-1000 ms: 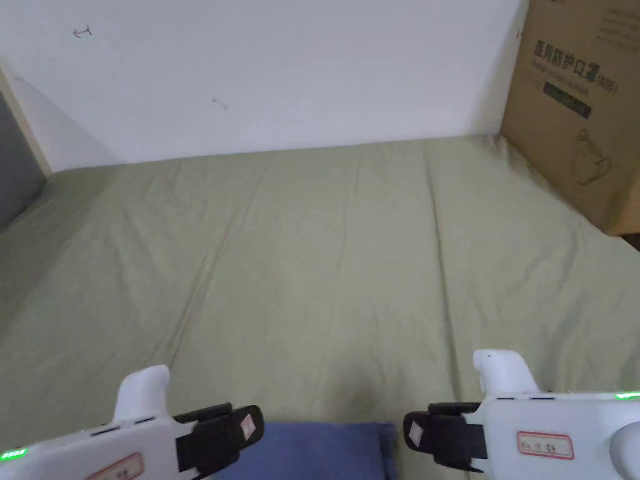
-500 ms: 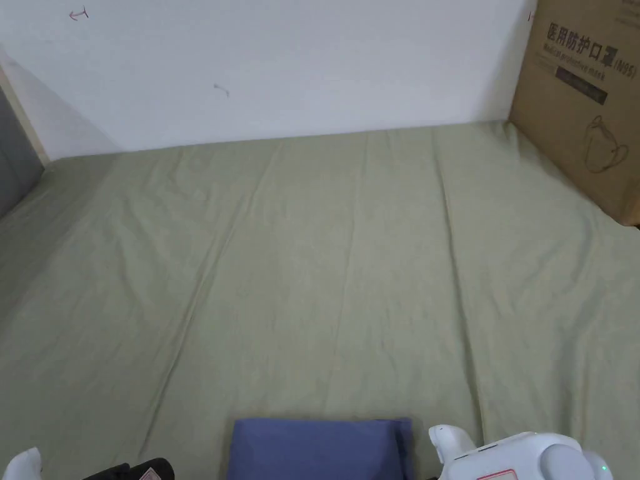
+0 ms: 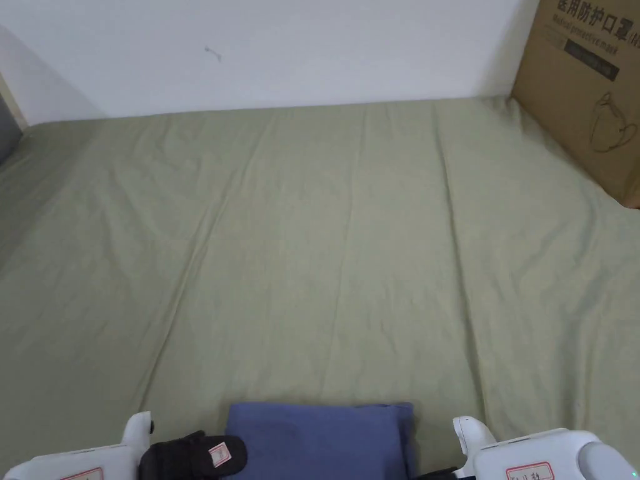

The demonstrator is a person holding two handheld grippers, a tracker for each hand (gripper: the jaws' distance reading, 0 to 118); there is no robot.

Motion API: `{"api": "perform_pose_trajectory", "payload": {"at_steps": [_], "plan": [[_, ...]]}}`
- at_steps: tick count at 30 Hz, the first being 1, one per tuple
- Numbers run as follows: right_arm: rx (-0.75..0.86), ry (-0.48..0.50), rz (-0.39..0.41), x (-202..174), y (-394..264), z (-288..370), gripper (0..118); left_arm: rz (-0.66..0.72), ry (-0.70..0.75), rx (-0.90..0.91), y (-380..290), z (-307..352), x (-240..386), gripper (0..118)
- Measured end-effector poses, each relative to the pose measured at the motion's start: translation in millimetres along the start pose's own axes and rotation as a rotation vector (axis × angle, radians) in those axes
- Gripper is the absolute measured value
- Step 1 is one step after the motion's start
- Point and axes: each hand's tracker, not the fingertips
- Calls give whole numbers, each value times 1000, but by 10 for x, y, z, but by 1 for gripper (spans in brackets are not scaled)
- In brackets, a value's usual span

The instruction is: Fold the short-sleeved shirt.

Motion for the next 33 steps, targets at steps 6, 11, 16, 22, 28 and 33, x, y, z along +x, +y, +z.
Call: {"api": "perform_pose_trajectory", "payload": {"at_steps": [6,11,16,22,28,33], "plan": [[9,9,-27,28,-23,-26,0,1,-94,-85,-4,-369,-94,117],[15,14,-25,18,-40,-31,0,-2,182,-61,-91,-358,-244,22],[20,-42,29,-103,-50,-5,0,-68,176,-35,-113,-321,79,22],[101,-154,205,-622,-49,288,0,-261,259,-2,-30,21,675,22],[202,-108,291,-1114,-80,542,0,-339,459,83,262,1015,986,22],[238,-104,277,-1307,-47,575,0,-382,707,96,526,1782,1029,22]]}}
